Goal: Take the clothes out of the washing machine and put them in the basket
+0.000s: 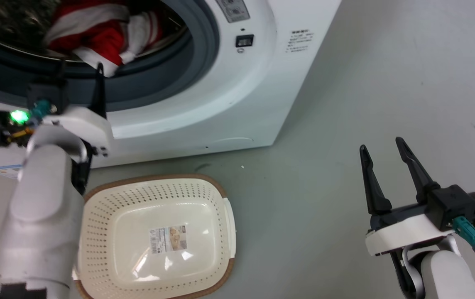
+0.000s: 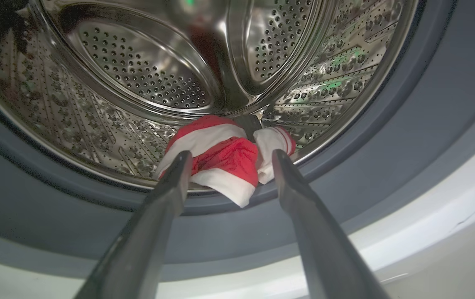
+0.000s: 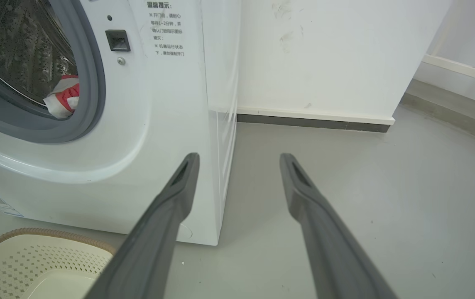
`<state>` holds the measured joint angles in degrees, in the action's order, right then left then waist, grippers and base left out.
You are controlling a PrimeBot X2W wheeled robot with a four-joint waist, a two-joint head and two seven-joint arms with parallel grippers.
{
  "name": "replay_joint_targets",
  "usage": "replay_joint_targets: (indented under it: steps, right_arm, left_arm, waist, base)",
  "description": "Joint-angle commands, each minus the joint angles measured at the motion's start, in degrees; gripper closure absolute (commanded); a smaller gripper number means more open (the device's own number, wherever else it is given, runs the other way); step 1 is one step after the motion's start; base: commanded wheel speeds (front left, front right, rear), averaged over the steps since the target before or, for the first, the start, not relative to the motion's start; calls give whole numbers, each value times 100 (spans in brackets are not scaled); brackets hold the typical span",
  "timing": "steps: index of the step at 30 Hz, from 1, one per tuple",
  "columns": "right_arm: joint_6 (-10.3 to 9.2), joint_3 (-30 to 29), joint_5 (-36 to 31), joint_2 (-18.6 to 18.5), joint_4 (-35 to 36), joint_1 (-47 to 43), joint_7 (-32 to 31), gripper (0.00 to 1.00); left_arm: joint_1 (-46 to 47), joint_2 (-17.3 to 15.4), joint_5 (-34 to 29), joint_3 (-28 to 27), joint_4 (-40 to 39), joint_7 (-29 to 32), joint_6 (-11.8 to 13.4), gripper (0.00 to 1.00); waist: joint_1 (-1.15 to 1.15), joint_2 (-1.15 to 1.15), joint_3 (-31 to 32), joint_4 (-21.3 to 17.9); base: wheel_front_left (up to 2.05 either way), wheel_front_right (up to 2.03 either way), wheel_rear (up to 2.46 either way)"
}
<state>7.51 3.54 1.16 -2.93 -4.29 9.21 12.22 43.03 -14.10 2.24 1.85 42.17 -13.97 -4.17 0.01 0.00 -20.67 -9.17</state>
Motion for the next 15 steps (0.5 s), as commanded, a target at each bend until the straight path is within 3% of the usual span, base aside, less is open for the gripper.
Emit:
replay_joint_targets:
  steps: [1,15]
  right_arm:
    - [-4,46,65,9,-48,170,74,0]
    - [-4,392,516,11,-436,683,294,0]
  left_arm:
    - [291,-119,-28,25,126,49,-44,0]
    - [2427,-1142,-382,421,1253,1285,-235,0]
  waist:
    - [-1,0,-338,-273]
    - [-1,0,-1246,-925]
  base:
    - [0,0,0]
    - [0,0,0]
